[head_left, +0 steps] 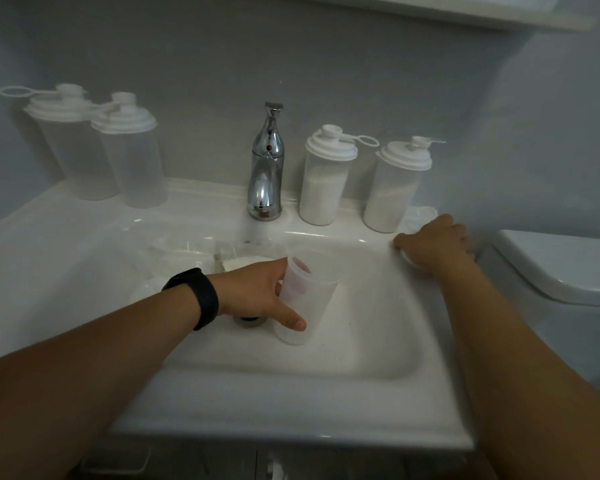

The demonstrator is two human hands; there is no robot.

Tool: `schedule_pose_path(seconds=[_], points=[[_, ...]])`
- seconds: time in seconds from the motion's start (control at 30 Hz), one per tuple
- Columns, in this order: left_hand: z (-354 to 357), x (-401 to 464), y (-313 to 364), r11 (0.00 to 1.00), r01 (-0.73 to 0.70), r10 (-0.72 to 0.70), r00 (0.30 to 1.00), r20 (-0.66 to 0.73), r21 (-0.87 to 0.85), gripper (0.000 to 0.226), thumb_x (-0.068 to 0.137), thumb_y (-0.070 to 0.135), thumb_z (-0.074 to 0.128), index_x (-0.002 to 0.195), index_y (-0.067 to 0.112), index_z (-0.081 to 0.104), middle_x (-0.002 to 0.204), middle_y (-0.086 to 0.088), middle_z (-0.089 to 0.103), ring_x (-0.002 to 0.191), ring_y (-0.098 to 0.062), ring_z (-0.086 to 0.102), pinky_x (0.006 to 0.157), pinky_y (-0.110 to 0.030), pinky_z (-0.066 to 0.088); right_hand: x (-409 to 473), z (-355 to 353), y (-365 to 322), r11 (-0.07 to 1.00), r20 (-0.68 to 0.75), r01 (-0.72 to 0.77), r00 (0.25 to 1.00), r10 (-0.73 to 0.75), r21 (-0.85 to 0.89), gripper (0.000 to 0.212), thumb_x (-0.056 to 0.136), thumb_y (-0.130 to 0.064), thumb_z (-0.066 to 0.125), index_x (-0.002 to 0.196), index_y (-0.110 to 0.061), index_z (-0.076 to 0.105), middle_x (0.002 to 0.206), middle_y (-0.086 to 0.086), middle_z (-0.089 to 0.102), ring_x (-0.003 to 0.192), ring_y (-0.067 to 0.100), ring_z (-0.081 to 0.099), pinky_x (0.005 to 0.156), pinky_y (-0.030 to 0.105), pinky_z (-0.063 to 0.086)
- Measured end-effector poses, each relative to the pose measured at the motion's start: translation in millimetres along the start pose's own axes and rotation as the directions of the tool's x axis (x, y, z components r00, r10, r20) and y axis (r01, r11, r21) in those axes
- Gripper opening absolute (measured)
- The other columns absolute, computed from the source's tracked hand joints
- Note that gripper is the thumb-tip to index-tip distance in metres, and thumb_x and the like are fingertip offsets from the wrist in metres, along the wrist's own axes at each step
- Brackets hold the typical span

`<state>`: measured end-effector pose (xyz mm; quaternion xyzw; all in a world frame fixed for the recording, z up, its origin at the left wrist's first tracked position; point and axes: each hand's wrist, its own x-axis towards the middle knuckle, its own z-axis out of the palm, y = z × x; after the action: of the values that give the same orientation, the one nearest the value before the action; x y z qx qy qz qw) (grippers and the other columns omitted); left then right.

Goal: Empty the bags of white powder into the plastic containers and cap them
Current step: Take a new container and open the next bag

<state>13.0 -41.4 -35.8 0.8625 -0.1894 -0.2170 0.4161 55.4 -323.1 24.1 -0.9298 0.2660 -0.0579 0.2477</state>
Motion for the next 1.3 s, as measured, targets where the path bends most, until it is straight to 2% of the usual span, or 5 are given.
schedule_pose_path(seconds=[0.23,0.57,0.8,1.03,1.3], points=[[5.9,4.1,1.1,1.000,0.007,-0.008,0.999,-0.053,-0.015,0.073,0.072,0.022,0.094,0.130,0.036,0.053,0.123,0.016,0.068,0.116,-0.004,0.064,0.103,-0.026,0.052,-1.4,7.8,1.6,0.993,-0.096,0.107,0.989,-0.112,-0.050,0.081,0.088,-0.045,0.067,0.150,-0.020,0.021,0.150,0.013,0.023,0.140,0.038,0.025,0.113,0.051,0.021],[10.0,9.4,4.0,1.000,0.001,0.003,0.987,-0.158,0.021,0.080,0.072,0.022,0.094,0.135,0.031,0.046,0.125,0.008,0.063,0.105,-0.011,0.069,0.098,-0.035,0.057,-43.2,4.7,-33.5,0.896,-0.128,0.402,0.915,-0.383,0.188,0.028,0.091,-0.038,0.055,0.074,-0.016,0.061,0.073,0.001,0.063,0.070,0.021,0.060,0.065,0.031,0.042],[-28.0,-14.1,13.4,0.983,0.129,-0.124,0.991,-0.044,0.132,0.058,0.085,0.018,0.081,0.131,0.036,0.052,0.118,0.008,0.062,0.087,-0.009,0.068,0.078,-0.022,0.056,-53.8,19.1,-37.6,0.815,0.040,0.521,0.836,-0.547,0.256,0.023,0.090,-0.038,0.059,0.069,-0.028,0.063,0.079,-0.006,0.068,0.077,0.017,0.064,0.076,0.036,0.055],[-60.7,-18.1,0.3,0.936,0.163,0.016,0.865,-0.502,0.311,0.036,0.092,0.022,0.069,0.126,0.025,0.061,0.115,0.002,0.060,0.102,-0.018,0.058,0.085,-0.027,0.047,-60.6,19.1,-39.3,0.749,0.076,0.532,0.794,-0.604,0.395,0.033,0.097,-0.040,0.058,0.087,-0.012,0.073,0.083,0.003,0.072,0.084,0.020,0.066,0.073,0.028,0.050],[-59.7,-13.6,-8.7,0.906,0.223,0.004,0.845,-0.535,0.359,0.038,0.093,0.032,0.068,0.128,0.025,0.055,0.104,0.005,0.062,0.094,-0.019,0.058,0.078,-0.030,0.039,-59.0,37.7,-34.4,0.723,0.329,0.550,0.650,-0.685,0.418,0.018,0.095,-0.049,0.063,0.096,-0.035,0.076,0.101,-0.018,0.072,0.092,0.002,0.064,0.082,0.024,0.044]])
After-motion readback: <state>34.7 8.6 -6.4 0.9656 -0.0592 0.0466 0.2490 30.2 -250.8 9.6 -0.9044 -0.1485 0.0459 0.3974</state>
